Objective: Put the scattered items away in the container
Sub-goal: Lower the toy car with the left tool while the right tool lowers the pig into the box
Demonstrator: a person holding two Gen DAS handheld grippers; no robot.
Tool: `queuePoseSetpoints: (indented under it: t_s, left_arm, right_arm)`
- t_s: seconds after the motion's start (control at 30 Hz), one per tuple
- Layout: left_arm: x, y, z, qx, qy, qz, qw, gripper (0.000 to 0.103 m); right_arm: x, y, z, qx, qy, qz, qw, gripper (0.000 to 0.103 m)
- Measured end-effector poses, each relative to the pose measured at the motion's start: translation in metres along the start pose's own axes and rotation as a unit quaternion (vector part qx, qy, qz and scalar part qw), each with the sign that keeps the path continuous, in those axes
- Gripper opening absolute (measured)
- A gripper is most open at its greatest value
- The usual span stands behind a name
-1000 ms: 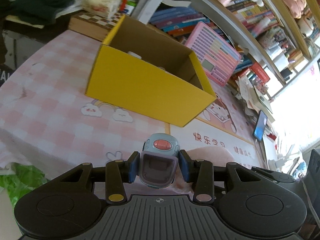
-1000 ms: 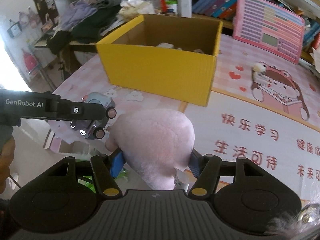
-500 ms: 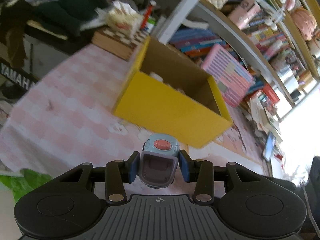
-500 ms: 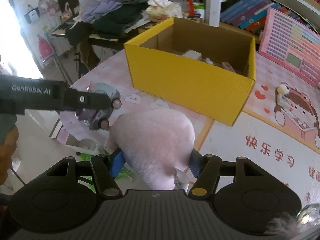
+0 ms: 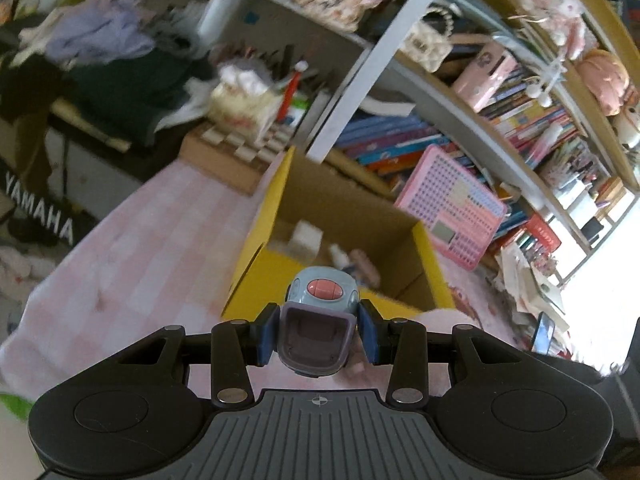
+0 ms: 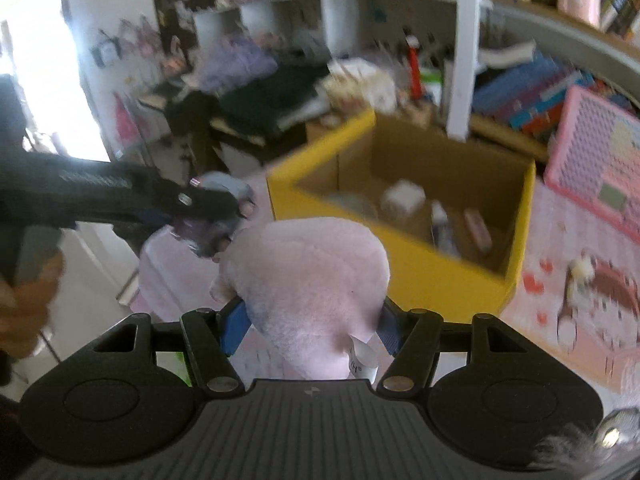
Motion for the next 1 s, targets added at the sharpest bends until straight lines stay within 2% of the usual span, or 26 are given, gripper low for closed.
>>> queuePoseSetpoints:
  t_s: [0.27,0.43,0.63,0.8,1.0]
  left_arm:
    - [-0.046,-0.017,0.015,0.013,-0.039,0.031,0.9987,0.040]
    - [-0.063,-0.018,0.043,0.009,-0.037,0.046,0.9982,0.040]
    - [-0.079,-0.027,0.086,0.008,-0.013,0.087,0.9961,0.040]
    - [-0.087,-0.038,0.124,0.007,0.011,0.103,0.9946,0.040]
    - [-0.084,-0.033,0.168,-0.016,0.052,0.109,0.9926,0.040]
  right_arm:
    - [-0.051,-0.025,-0.009,0.005,-0.046,-0.013,0.999,0.061]
    - [-0.076,-0.054,0.004,0.030,-0.059,-0.001,0.998,0.061]
    - [-0.085,-0.084,0.050,0.078,-0.024,-0.025,0.996,0.061]
    - [-0.078,-0.096,0.089,0.078,0.012,-0.039,0.996,0.062]
    - [-0.072,-0.107,0.126,0.072,0.054,-0.052,0.995,0.062]
Point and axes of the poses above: each gripper's, at about its wrist camera, not at the fingertips, and z roughly the way its jaws point, y to its left, x to its underside, the point moved 9 cm from there along z, roughly the way its jaws point, and after that the axes turned 1 degree about z, right-handed, at the moved point
